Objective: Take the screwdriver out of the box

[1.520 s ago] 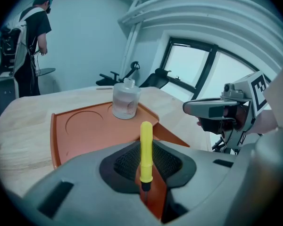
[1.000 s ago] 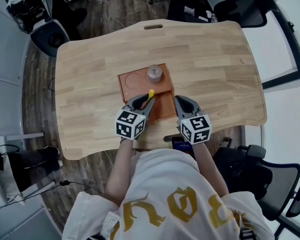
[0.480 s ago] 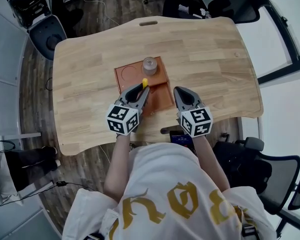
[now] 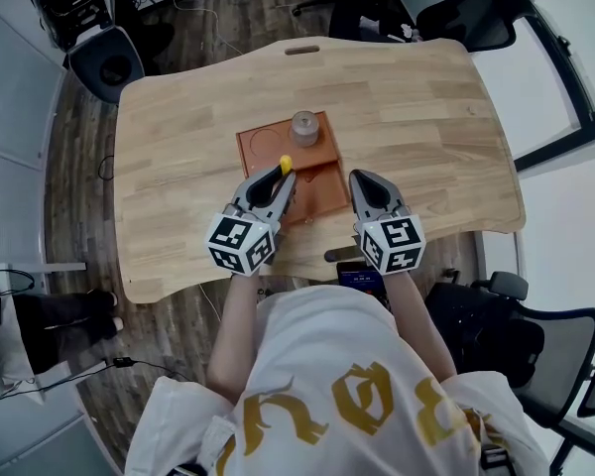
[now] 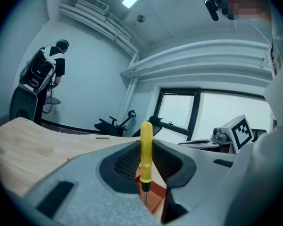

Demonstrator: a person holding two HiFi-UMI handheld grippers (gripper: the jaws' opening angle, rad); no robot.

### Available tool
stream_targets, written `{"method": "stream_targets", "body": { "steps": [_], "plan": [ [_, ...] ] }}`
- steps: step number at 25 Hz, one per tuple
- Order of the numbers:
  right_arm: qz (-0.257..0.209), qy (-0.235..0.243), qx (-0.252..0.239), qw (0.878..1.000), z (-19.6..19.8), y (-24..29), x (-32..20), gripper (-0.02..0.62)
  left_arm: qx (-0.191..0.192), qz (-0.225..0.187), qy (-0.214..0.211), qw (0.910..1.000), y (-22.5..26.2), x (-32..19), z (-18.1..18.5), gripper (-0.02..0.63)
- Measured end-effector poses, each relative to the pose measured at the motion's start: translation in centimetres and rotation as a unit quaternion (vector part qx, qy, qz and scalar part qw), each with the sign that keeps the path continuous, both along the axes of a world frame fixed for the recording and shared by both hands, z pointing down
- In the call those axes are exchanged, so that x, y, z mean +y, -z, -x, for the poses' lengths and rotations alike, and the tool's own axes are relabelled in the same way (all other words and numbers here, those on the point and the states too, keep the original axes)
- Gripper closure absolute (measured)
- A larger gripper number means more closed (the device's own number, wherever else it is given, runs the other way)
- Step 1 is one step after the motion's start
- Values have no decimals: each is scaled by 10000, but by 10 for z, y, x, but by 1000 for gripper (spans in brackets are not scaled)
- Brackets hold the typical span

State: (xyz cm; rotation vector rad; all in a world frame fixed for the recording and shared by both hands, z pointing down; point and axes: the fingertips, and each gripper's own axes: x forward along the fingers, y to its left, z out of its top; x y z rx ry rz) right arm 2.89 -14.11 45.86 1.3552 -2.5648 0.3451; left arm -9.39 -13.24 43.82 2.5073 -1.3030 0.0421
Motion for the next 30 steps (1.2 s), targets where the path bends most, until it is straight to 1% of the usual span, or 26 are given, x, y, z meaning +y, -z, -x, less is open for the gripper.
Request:
{"method": "stream_targets", "body": {
  "steps": [5, 10, 14, 24, 30],
  "plan": [
    [-116, 3, -23, 9999, 4, 8, 7, 584, 57, -95, 33, 9999, 9, 8, 4, 529],
    [-186, -39, -53, 9998, 6, 13, 6, 584, 7, -149, 3, 9999, 12, 12, 4, 529],
    [-190, -13, 23, 9998, 8, 12, 9, 584, 3, -179, 26, 9998, 13, 13, 6, 529],
    [-201, -37, 5, 9998, 7, 12, 11, 584, 18, -184, 34, 9998, 14, 13, 8, 529],
    [-162, -58, -12, 9999, 5, 9, 10, 584, -10, -116, 5, 9999, 8, 11, 5, 529]
  ]
}}
